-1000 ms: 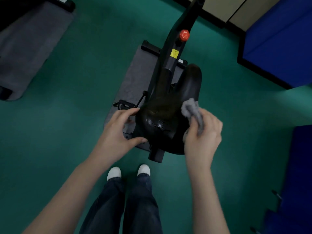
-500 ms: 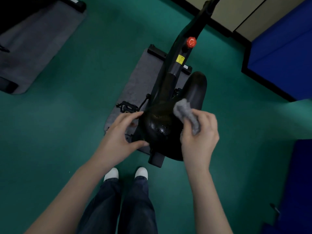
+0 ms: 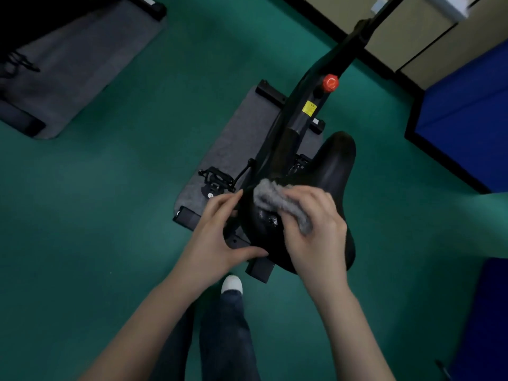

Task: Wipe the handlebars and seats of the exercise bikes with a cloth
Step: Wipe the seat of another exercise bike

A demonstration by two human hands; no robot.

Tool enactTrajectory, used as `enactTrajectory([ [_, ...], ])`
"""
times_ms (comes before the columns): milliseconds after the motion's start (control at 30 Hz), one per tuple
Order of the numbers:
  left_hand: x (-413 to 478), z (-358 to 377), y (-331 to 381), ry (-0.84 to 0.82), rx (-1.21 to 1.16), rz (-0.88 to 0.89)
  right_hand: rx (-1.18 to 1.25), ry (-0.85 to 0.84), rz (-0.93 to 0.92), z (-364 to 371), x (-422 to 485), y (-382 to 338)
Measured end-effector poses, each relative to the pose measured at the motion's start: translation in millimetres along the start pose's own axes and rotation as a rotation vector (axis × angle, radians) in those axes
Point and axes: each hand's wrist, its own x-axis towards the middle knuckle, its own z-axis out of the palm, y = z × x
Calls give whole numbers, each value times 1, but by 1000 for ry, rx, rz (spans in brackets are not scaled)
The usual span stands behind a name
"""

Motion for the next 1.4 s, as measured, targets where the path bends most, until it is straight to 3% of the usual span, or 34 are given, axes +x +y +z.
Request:
enactTrajectory([
  [67,-1,3,-1,21,-16,-6,59,-58,-53,-12,-9,7],
  [200,-8,8,-6,49,-62,-86,80,-47,57,-12,20,13],
  [333,-15,20,-5,92,-81,-125,1,-295,-93,7,52,3],
  [433,-20,33,-2,165,-107,-159,78,-452,-249,-7,49,11],
  [533,-24,40,-1,229,-146,-186,175,-489,-257,-24,55,18],
  [600,-25,42,-1,254,-180,-195,108,-511,-215,-15,71,16],
  [733,-29,48,3,322,-199,-205,-81,-753,-195,23,102,-2],
  [800,-31,52,6,366,-229,-208,-57,-829,-291,25,100,-6],
  [967,-37,61,9,414,-290,-236,179,-809,-643,-16,73,20],
  [1400,-50,88,12,493,-330,-256,232,-604,-762,-35,31,63],
])
